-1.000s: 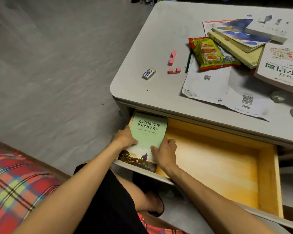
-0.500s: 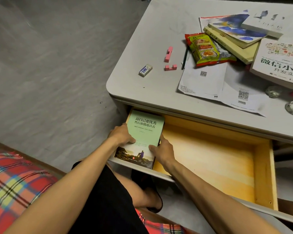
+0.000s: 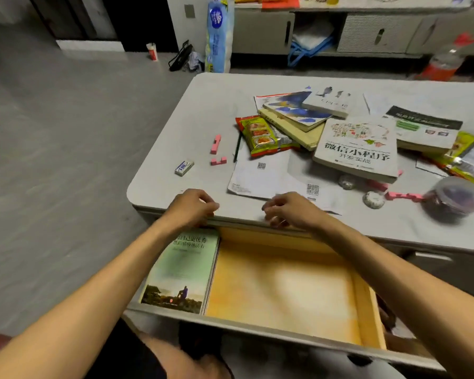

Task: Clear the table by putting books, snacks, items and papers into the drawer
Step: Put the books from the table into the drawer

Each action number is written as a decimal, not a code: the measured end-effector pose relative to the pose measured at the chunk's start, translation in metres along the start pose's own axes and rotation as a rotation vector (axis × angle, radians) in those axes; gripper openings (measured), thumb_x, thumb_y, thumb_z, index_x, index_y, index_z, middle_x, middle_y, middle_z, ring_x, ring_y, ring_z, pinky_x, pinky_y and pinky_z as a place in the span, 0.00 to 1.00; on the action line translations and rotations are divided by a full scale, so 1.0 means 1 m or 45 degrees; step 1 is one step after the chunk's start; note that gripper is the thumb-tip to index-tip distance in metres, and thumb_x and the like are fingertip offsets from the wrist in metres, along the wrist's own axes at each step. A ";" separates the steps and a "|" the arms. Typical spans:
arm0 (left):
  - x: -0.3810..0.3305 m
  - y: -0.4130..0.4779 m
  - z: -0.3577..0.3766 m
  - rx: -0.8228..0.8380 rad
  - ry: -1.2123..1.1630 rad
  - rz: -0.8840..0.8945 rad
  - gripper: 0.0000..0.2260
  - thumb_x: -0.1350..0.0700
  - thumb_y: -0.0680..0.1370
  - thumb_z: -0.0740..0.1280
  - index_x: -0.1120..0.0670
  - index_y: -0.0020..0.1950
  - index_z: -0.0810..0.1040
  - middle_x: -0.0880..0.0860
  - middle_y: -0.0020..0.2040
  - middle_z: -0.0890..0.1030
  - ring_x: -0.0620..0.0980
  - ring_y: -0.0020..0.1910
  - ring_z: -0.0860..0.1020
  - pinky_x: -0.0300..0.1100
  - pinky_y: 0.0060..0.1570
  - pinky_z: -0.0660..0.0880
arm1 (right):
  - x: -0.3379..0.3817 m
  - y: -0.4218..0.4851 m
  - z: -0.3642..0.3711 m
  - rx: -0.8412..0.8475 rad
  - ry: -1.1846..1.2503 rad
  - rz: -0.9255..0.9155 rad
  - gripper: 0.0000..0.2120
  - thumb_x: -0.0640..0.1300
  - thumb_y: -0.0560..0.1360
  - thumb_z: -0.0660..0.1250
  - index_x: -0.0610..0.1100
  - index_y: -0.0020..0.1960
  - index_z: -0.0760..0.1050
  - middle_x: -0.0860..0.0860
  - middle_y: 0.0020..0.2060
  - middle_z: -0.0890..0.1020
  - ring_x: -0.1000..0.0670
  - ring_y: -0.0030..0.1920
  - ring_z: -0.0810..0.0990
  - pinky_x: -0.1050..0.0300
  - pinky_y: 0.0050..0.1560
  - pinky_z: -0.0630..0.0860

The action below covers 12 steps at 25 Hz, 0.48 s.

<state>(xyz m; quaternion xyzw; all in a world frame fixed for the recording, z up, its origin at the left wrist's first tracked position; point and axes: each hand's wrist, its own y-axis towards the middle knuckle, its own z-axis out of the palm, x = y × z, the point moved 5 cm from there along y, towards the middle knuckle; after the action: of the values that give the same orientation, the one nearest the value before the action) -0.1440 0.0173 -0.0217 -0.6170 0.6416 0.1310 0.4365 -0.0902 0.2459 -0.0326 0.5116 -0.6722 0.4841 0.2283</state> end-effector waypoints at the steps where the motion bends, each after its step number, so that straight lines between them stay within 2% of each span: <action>1: -0.024 0.009 0.008 0.020 -0.074 0.035 0.09 0.53 0.78 0.69 0.55 0.54 0.80 0.54 0.47 0.84 0.52 0.42 0.84 0.43 0.39 0.79 | -0.001 0.004 -0.031 -0.095 0.000 -0.008 0.07 0.38 0.78 0.66 0.39 0.53 0.81 0.43 0.44 0.85 0.48 0.40 0.82 0.56 0.43 0.79; 4: -0.082 0.045 0.029 0.065 -0.256 0.118 0.09 0.56 0.79 0.67 0.58 0.57 0.79 0.52 0.51 0.82 0.54 0.48 0.83 0.47 0.48 0.79 | -0.008 0.027 -0.115 -0.389 -0.148 -0.036 0.08 0.39 0.77 0.66 0.41 0.53 0.82 0.45 0.45 0.84 0.45 0.44 0.82 0.54 0.44 0.77; 7: -0.136 0.107 0.049 0.012 -0.297 0.160 0.09 0.56 0.78 0.68 0.57 0.56 0.78 0.54 0.53 0.80 0.52 0.50 0.80 0.46 0.52 0.78 | -0.020 0.074 -0.192 -0.617 -0.296 -0.012 0.11 0.43 0.77 0.67 0.40 0.56 0.82 0.45 0.52 0.84 0.42 0.52 0.81 0.54 0.51 0.74; 10: -0.175 0.176 0.064 -0.081 -0.194 0.247 0.07 0.56 0.78 0.68 0.55 0.54 0.79 0.55 0.55 0.81 0.52 0.51 0.79 0.48 0.54 0.76 | -0.026 0.124 -0.240 -0.748 -0.156 0.047 0.15 0.47 0.78 0.66 0.37 0.58 0.79 0.42 0.52 0.82 0.41 0.50 0.79 0.57 0.42 0.67; 12: -0.197 0.221 0.075 -0.131 -0.046 0.301 0.11 0.53 0.78 0.68 0.56 0.59 0.78 0.55 0.59 0.80 0.52 0.54 0.77 0.46 0.54 0.74 | -0.028 0.162 -0.263 -0.764 -0.025 0.078 0.18 0.48 0.79 0.65 0.37 0.63 0.76 0.44 0.51 0.78 0.44 0.49 0.75 0.58 0.38 0.67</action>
<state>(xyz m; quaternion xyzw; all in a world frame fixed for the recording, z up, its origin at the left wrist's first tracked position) -0.3428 0.2491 -0.0053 -0.5560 0.6944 0.2254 0.3973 -0.2764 0.4927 -0.0102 0.4053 -0.8025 0.2655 0.3481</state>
